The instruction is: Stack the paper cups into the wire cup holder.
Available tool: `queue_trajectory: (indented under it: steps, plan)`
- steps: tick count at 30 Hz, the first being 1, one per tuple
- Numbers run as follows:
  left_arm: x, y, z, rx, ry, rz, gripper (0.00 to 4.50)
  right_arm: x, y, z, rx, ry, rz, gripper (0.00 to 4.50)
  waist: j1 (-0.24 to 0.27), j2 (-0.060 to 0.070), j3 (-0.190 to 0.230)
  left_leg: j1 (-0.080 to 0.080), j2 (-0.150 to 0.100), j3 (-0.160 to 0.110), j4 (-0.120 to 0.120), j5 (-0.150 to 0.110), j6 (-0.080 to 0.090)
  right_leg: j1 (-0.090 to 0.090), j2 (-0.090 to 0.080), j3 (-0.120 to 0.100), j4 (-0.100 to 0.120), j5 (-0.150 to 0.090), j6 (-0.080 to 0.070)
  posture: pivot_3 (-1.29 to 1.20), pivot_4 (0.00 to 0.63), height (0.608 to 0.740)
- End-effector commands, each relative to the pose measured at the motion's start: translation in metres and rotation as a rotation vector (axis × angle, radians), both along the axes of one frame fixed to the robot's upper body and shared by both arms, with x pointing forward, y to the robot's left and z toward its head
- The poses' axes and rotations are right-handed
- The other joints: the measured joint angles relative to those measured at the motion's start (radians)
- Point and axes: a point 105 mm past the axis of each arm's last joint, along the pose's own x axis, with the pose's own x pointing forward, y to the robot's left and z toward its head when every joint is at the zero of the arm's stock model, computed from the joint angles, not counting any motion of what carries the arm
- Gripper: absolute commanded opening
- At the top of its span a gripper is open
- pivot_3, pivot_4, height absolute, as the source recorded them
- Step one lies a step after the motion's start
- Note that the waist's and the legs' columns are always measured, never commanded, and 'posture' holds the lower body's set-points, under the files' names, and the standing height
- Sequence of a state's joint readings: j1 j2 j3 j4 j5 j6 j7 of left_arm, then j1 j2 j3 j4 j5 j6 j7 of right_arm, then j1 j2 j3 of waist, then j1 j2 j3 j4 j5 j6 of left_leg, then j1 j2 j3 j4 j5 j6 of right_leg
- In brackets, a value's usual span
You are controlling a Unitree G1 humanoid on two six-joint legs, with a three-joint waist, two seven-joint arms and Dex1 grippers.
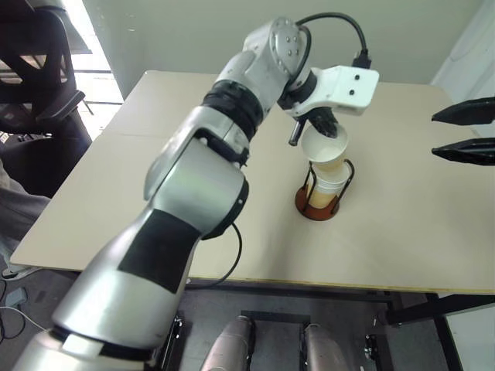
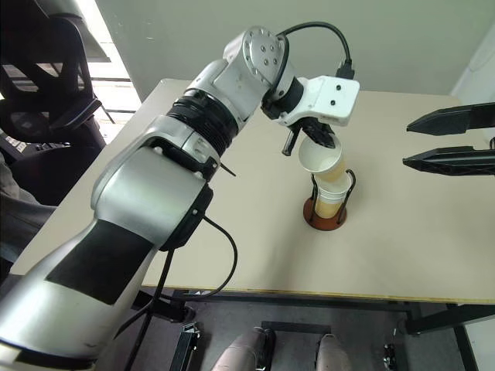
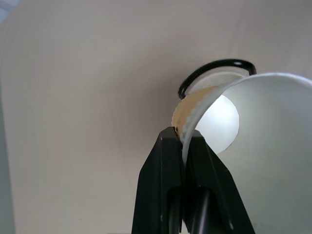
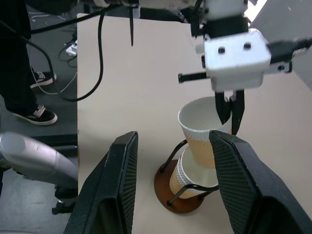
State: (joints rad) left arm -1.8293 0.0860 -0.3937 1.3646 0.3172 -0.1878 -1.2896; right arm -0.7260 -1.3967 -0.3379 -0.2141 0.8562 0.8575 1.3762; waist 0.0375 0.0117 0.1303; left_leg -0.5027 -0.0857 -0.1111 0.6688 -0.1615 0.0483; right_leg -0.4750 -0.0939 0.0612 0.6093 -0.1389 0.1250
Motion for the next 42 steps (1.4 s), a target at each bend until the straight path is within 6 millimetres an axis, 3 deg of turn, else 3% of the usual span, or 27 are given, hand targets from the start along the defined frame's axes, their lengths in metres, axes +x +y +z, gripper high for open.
queue_trajectory:
  steps: [1,16,22,25,29,35,42]
  plan:
    - [-0.003,-0.007,0.007,-0.016,-0.026,-0.016,0.05,-0.007,-0.001,0.011,-0.001,-0.056,-0.006,2.29,0.000,0.000,0.000,0.000,0.000,0.001,0.000,0.000,0.000,0.000,0.000,0.000,0.000,0.000,0.000,0.00,0.150,0.740]
    - [-0.011,-0.017,-0.005,0.027,0.024,-0.047,0.05,-0.010,0.001,0.008,-0.024,-0.050,-0.020,2.29,0.000,0.000,0.000,0.001,-0.001,0.004,0.002,0.000,0.002,0.000,0.000,0.004,0.000,0.001,0.003,0.00,0.150,0.740]
    - [-0.007,-0.018,-0.019,0.067,0.037,-0.004,0.05,-0.011,0.003,0.006,-0.029,-0.034,-0.027,2.29,0.000,0.000,0.000,0.001,-0.001,0.005,0.002,0.000,0.002,0.000,-0.001,0.004,0.000,0.001,0.003,0.00,0.150,0.740]
    - [-0.002,-0.017,-0.024,0.084,0.006,0.026,0.60,-0.012,0.004,0.004,-0.031,-0.026,-0.032,2.29,0.000,0.000,0.000,0.001,-0.001,0.005,0.002,0.000,0.003,0.000,-0.001,0.005,0.001,0.001,0.004,0.00,0.150,0.740]
    - [0.005,-0.019,-0.021,0.066,-0.077,0.052,1.89,-0.013,0.003,0.004,-0.031,-0.023,-0.042,2.29,0.000,0.000,0.000,0.001,-0.001,0.005,0.003,0.000,0.003,0.001,-0.001,0.005,0.000,0.001,0.006,0.00,0.150,0.740]
    - [0.015,-0.025,0.005,-0.020,-0.253,0.100,3.98,-0.013,0.000,0.005,-0.033,-0.023,-0.059,2.29,0.000,0.000,0.000,0.001,-0.001,0.006,0.004,0.000,0.003,0.001,0.000,0.006,0.001,0.001,0.008,0.00,0.150,0.740]
    - [0.013,-0.028,0.024,-0.160,-0.252,0.092,3.98,-0.007,0.005,0.007,-0.024,-0.047,-0.067,2.29,-0.001,0.000,0.000,0.002,-0.001,0.007,0.004,0.000,0.003,0.001,0.001,0.006,0.000,0.001,0.008,0.00,0.150,0.740]
